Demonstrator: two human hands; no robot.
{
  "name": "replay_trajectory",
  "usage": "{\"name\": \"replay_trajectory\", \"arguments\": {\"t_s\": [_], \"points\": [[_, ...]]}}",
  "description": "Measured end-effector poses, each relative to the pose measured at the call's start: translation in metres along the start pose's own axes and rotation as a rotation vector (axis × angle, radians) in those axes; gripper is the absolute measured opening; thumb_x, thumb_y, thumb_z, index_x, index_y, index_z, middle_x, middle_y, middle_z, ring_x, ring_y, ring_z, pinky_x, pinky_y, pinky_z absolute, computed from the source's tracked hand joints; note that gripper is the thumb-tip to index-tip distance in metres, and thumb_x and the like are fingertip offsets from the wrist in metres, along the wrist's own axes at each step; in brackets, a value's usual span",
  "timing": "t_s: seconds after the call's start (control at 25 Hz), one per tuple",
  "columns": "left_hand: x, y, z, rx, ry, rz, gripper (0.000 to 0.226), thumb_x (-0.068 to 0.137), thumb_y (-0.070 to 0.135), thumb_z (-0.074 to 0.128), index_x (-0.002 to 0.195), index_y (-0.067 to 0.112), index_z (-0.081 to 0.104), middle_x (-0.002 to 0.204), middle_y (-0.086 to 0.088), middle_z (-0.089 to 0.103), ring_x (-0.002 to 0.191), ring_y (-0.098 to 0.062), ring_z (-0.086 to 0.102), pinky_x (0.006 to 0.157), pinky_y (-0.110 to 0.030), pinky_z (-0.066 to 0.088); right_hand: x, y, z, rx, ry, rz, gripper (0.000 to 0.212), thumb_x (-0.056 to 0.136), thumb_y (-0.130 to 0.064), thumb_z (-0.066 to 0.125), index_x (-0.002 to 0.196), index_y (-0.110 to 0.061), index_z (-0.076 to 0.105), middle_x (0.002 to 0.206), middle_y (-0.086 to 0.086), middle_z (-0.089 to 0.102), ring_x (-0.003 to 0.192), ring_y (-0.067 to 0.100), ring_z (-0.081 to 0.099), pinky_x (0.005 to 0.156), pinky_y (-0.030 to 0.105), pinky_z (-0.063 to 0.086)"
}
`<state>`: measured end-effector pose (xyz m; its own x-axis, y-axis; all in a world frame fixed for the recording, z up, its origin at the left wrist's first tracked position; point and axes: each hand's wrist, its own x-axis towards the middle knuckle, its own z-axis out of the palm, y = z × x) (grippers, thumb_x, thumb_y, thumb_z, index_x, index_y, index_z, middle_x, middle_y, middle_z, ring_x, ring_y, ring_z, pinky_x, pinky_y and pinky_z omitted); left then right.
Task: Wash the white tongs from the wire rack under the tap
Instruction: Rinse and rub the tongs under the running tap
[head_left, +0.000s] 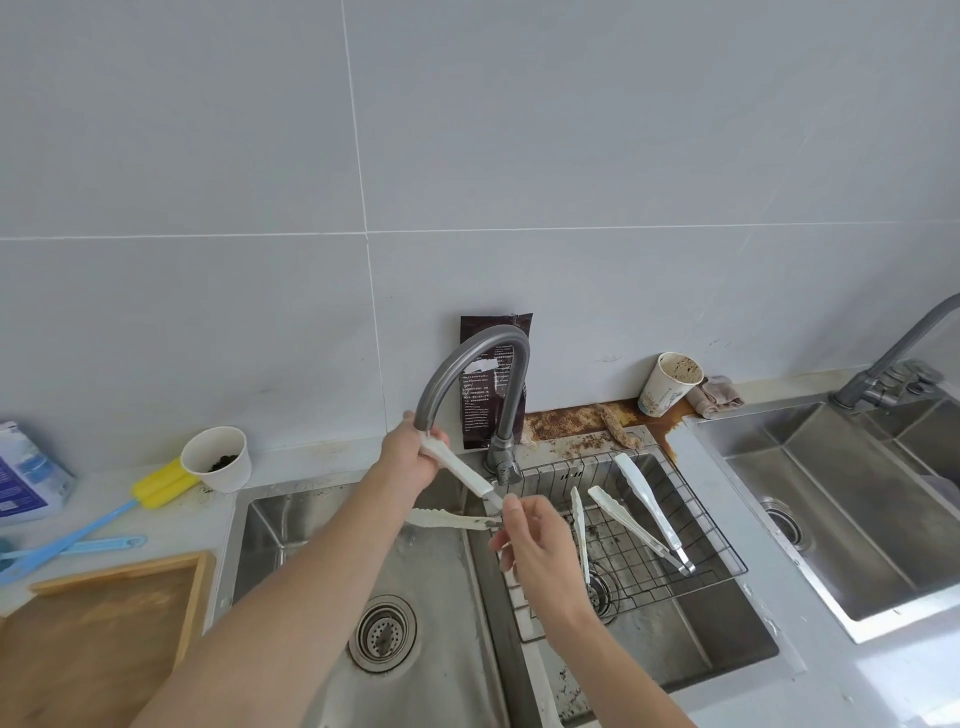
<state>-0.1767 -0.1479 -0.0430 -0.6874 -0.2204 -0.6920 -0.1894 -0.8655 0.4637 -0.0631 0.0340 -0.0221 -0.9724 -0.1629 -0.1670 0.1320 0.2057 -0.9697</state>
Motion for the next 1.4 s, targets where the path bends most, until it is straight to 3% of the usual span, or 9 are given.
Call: {"name": "replay_trajectory", "arguments": {"t_s": [0.12,0.36,0.48,0.64,0.8,0.96,1.16,1.28,1.4], "points": [[0.001,0.002,-0.004,0.09,-0.021,0.002,0.013,0.1,-0.001,0.041,0.107,0.005,0.05,0.073,-0.013,0.05,0.059,-0.02,0.048,0.055,-0.035,0.047,0.005,0.002,-0.008,-0.022,0.021,-0.015,0.022,0.1,-0.037,0.05,0.1,-0.017,0.059,0.069,0.0,0.067,0.056,0.013,0.051,0.054,0.029,0.042],[-0.001,0.015,-0.012,0.394,-0.111,-0.011,0.02,0.099,-0.005,0.039,0.116,0.0,0.048,0.09,-0.023,0.064,0.076,-0.031,0.066,0.061,-0.041,0.056,0.021,0.023,-0.025,0.087,0.111,0.126,0.025,0.104,-0.03,0.043,0.104,-0.018,0.066,0.067,0.001,0.063,0.05,0.009,0.048,0.047,0.022,0.04],[0.0,0.02,-0.019,0.558,-0.169,-0.038,0.015,0.097,0.0,0.052,0.112,-0.003,0.053,0.101,-0.027,0.065,0.082,-0.034,0.07,0.061,-0.038,0.06,0.026,0.03,-0.028,0.205,0.149,0.246,0.026,0.105,-0.027,0.042,0.106,-0.016,0.066,0.061,0.0,0.059,0.047,0.012,0.042,0.044,0.022,0.035],[0.006,0.021,-0.031,0.711,-0.221,-0.026,0.03,0.091,0.015,0.067,0.115,-0.001,0.057,0.106,-0.023,0.07,0.094,-0.031,0.072,0.075,-0.035,0.06,0.033,0.035,-0.03,0.45,0.14,0.443,0.025,0.105,-0.021,0.041,0.108,-0.009,0.064,0.057,0.0,0.052,0.043,0.011,0.036,0.045,0.024,0.031],[0.01,0.03,-0.044,0.79,-0.265,0.0,0.027,0.094,0.007,0.062,0.12,0.002,0.06,0.109,-0.02,0.069,0.104,-0.033,0.067,0.083,-0.039,0.059,0.034,0.04,-0.031,0.738,0.061,0.696,0.028,0.103,-0.016,0.041,0.085,-0.007,0.061,0.049,-0.003,0.044,0.034,0.008,0.03,0.036,0.019,0.027],[0.014,0.021,-0.048,0.708,-0.138,0.108,0.025,0.098,-0.001,0.049,0.123,0.002,0.056,0.11,-0.017,0.067,0.092,-0.025,0.068,0.061,-0.029,0.061,0.028,0.044,-0.014,0.88,-0.021,0.824,0.025,0.099,-0.009,0.042,0.078,-0.008,0.056,0.042,-0.007,0.039,0.027,0.005,0.03,0.032,0.015,0.025],[0.011,-0.019,-0.042,0.423,0.011,0.194,0.015,0.101,0.008,0.043,0.098,0.004,0.057,0.083,-0.016,0.073,0.082,-0.03,0.07,0.076,-0.041,0.058,0.016,0.04,0.028,1.0,-0.131,0.912,0.012,0.081,-0.002,0.049,0.078,-0.008,0.058,0.039,-0.008,0.037,0.025,0.006,0.029,0.031,0.014,0.024],[0.002,-0.046,-0.036,0.189,-0.002,0.12,0.023,0.101,0.015,0.038,0.087,0.005,0.053,0.055,-0.011,0.068,0.046,-0.021,0.064,0.049,-0.024,0.054,0.019,0.032,0.044,1.018,-0.114,0.931,0.015,0.088,-0.001,0.047,0.08,-0.009,0.057,0.04,-0.008,0.036,0.025,0.006,0.027,0.031,0.014,0.024],[-0.003,-0.056,-0.032,0.152,0.025,0.121,0.024,0.097,0.013,0.035,0.078,0.009,0.05,0.049,-0.008,0.06,0.033,-0.015,0.049,0.034,-0.015,0.037,0.02,0.031,0.043,1.013,-0.1,0.926,0.023,0.098,-0.009,0.041,0.081,-0.011,0.056,0.039,-0.008,0.035,0.025,0.006,0.026,0.032,0.014,0.022]]}}
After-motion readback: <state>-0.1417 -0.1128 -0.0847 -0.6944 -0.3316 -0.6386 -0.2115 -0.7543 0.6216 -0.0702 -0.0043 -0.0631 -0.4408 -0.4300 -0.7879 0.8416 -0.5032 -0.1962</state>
